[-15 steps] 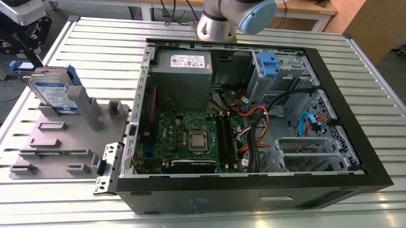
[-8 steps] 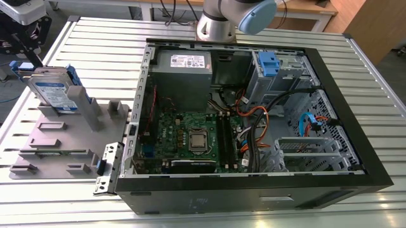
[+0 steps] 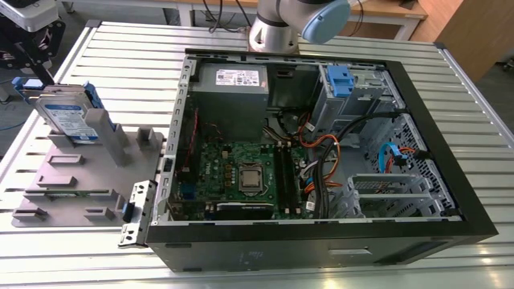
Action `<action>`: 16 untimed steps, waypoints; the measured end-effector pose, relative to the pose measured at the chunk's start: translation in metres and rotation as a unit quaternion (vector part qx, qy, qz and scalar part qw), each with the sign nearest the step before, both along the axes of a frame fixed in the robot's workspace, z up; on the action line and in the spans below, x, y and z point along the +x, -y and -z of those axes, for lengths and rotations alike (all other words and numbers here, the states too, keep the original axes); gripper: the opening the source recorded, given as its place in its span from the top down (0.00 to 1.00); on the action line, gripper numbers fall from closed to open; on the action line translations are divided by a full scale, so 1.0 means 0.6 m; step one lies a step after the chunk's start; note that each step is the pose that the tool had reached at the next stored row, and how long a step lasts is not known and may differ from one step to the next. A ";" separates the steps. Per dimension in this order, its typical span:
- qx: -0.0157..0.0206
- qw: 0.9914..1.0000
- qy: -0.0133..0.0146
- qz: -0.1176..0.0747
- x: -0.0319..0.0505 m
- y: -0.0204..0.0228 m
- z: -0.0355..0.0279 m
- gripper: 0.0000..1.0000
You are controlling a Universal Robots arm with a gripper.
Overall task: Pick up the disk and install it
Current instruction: 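Pick up the disk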
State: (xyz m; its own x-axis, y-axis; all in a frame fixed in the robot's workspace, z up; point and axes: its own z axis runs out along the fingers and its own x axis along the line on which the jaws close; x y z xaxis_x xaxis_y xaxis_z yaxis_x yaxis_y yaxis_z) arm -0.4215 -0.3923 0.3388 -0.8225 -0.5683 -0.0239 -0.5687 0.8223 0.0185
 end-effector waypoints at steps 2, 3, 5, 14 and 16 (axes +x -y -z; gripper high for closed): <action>0.000 1.000 0.000 0.000 0.000 0.0000 0.000 0.89; 0.000 1.000 0.000 0.000 0.000 0.0000 0.000 0.89; 0.000 1.000 0.000 0.000 0.000 0.0000 0.000 0.89; 0.000 1.000 0.000 -0.009 0.000 0.0000 0.000 0.89; 0.000 1.000 0.000 -0.009 0.000 0.0000 0.000 0.89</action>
